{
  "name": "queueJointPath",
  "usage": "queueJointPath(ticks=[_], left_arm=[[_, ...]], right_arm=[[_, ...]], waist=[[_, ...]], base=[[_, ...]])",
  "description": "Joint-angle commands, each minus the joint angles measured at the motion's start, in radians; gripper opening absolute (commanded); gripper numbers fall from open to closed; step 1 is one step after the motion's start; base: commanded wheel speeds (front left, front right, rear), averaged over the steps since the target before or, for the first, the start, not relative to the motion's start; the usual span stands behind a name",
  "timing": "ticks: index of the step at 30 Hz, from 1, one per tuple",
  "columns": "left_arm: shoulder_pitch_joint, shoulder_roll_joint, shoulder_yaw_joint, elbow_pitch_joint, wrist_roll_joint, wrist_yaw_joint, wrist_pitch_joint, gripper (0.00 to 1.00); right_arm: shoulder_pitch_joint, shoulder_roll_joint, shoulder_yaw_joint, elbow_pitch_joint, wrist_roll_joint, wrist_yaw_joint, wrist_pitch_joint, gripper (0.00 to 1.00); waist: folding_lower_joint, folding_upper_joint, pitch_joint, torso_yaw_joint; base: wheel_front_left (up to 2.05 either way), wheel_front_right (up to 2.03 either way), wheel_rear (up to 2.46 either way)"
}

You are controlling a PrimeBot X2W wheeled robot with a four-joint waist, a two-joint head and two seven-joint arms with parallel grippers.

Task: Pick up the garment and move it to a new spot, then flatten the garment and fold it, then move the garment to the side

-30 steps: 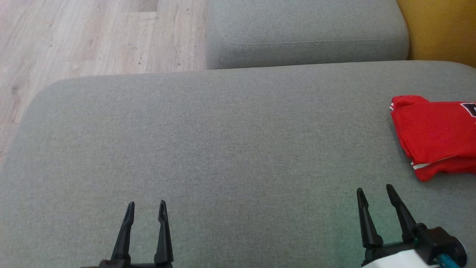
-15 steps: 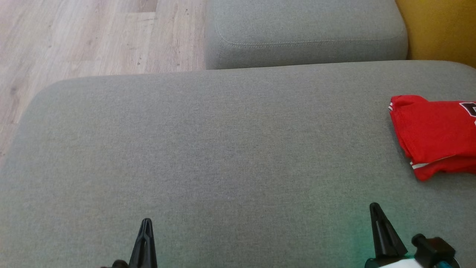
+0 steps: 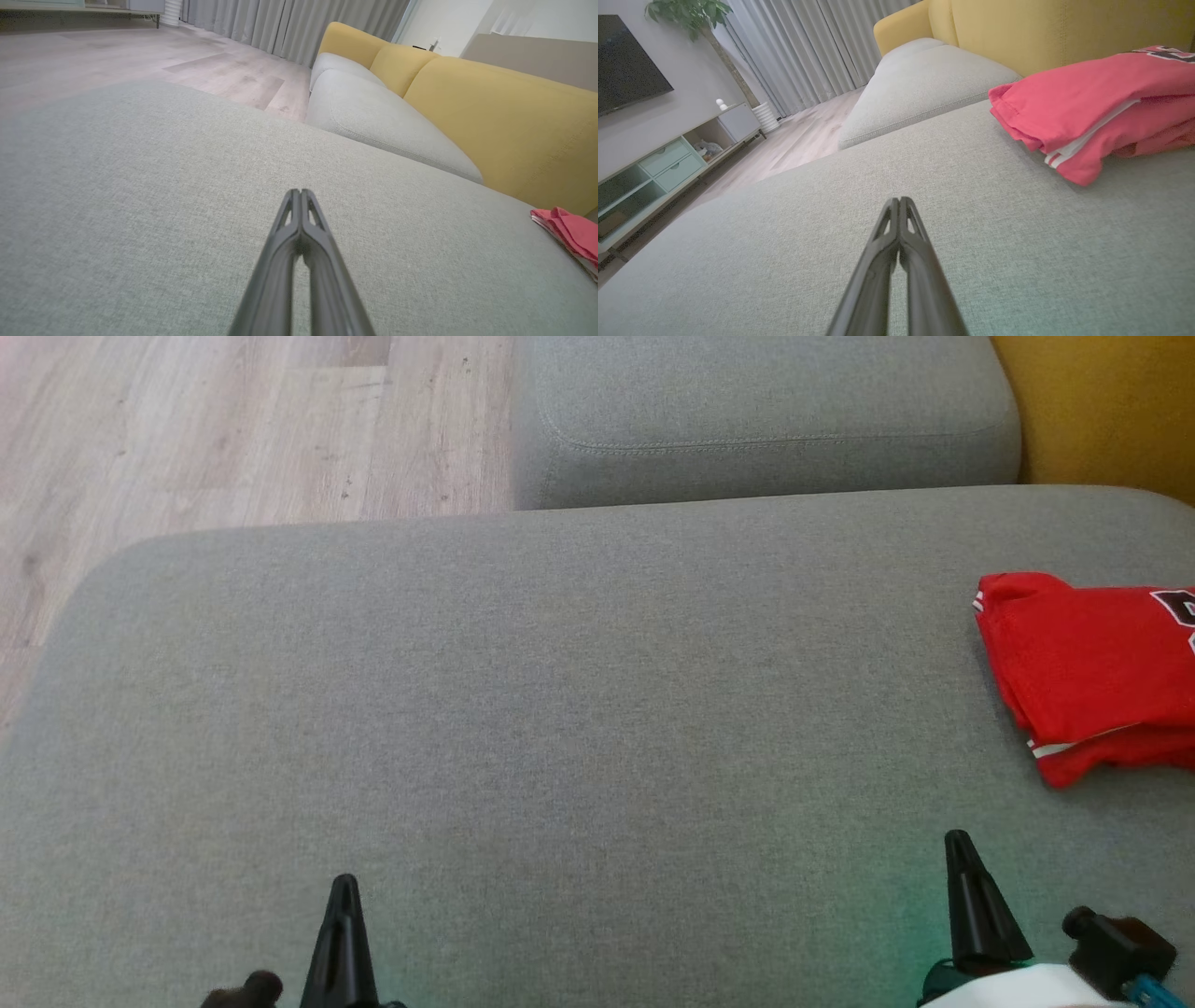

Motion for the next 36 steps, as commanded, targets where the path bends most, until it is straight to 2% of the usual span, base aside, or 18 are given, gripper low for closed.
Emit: queueJointPath(ticks=[1,36], left_arm=[[-0.04,0.011,0.017,-0.021,-0.034,-0.007,0.005,0.0],[-0.129,0.022,0.093,0.022,-0.438,-0.073,0.089,0.0]], right_arm=[[-0.042,-0.016,-0.005,-0.025,0.037,0.0,0.005,0.0],[-0.125,-0.029,-0.035,-0.002,0.464,0.001,0.091,0.0]], waist=[[0.0,0.0,0.0,0.0],[0.0,0.0,0.004,-0.01]], base=[[0.0,0.0,0.0],[0.0,0.0,0.0]])
